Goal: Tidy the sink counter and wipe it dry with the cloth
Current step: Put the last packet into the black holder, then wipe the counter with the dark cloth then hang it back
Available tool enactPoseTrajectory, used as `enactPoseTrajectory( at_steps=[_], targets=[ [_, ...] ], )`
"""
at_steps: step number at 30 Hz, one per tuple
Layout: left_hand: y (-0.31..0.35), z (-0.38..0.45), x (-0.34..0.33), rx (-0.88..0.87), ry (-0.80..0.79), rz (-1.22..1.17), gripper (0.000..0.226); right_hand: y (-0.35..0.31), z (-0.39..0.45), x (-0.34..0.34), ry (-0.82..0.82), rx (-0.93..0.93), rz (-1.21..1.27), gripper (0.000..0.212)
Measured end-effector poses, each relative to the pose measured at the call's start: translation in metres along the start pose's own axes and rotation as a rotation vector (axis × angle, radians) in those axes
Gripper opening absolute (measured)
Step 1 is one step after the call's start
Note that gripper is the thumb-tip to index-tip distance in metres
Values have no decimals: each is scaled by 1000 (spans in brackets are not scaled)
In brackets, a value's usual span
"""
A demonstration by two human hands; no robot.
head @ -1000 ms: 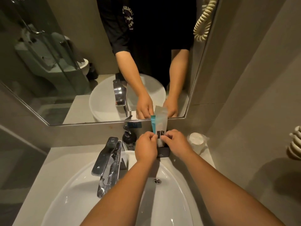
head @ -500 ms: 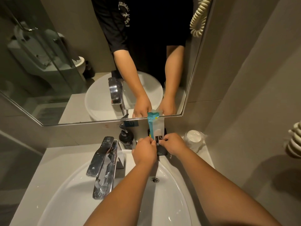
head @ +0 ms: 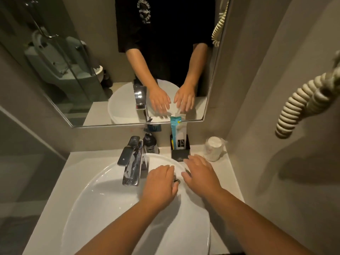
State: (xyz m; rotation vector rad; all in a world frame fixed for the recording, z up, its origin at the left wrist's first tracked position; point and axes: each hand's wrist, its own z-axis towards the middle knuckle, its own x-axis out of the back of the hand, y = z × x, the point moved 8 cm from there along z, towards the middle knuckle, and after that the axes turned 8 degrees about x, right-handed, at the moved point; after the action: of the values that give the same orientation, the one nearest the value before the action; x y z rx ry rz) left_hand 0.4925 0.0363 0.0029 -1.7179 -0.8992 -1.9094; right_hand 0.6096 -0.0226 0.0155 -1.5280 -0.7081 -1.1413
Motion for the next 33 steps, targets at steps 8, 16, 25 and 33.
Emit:
enactPoseTrajectory(
  at_steps=[8,16,25,33],
  targets=[
    [-66,-111,-2,52,-118,95,55,-67,-76,-46,-142,131,-99,53],
    [-92,-200,24,-67,-81,114,62,-135,-154,-66,-138,104,-139,59],
    [-114,-298,30,-201,-141,76,55,-191,-241,-101,-291,107,-69,63],
    [-89,-301,8,-308,-240,85,59,-202,-249,-123,-414,174,-118,64]
  ],
)
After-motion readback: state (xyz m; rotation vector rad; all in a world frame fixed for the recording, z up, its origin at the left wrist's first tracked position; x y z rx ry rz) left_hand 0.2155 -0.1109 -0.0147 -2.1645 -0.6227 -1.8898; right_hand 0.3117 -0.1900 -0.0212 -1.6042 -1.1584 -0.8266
